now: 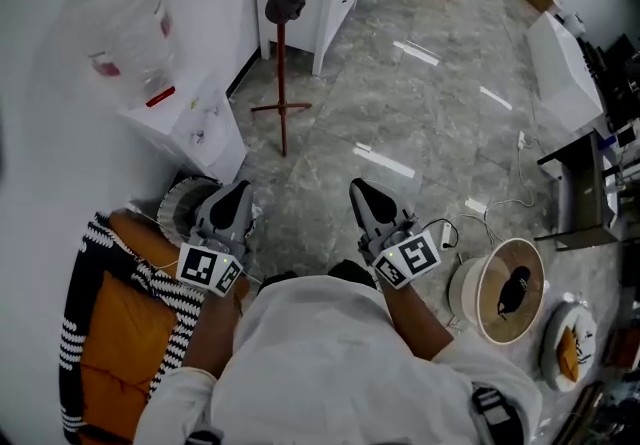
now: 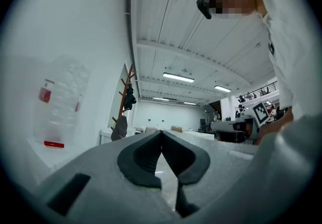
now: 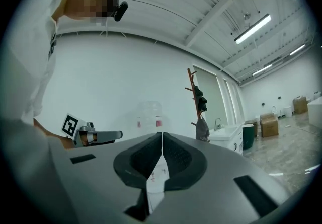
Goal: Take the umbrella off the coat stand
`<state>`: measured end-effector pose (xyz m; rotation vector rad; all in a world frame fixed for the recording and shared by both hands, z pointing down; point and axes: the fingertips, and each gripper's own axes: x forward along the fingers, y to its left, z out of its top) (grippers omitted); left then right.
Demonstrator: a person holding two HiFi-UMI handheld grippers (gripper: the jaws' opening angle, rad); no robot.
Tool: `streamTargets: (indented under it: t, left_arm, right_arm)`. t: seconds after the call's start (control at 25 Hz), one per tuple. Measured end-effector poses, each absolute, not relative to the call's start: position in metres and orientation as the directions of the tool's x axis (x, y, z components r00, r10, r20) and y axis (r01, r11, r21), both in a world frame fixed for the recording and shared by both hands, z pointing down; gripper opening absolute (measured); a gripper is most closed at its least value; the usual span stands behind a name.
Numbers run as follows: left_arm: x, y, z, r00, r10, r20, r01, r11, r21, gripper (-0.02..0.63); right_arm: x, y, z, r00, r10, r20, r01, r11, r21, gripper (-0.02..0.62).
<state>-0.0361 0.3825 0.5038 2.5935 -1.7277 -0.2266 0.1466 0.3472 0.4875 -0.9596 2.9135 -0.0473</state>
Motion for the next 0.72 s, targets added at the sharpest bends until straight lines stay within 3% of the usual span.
streamTargets:
  t: [0.36,0.72]
  left_arm:
    - [-0.07,0.35,0.517,0.37,-0.924,-0.096,-0.911,-0.381,0.157,0.009]
    - [-0.093,0.267,0.518,0.362,-0.93,-0.065,-0.922,-0.367,0.125,0.009]
  right_arm:
    - [0.111,0.313,0.497,-0.822,-0.569,0.022,-0.569,0.821,-0.038,0.015]
    - [0.076,0.22,0.5,-0.853,-0.522,-0.018,-0.521,0.852,-0.06,0.015]
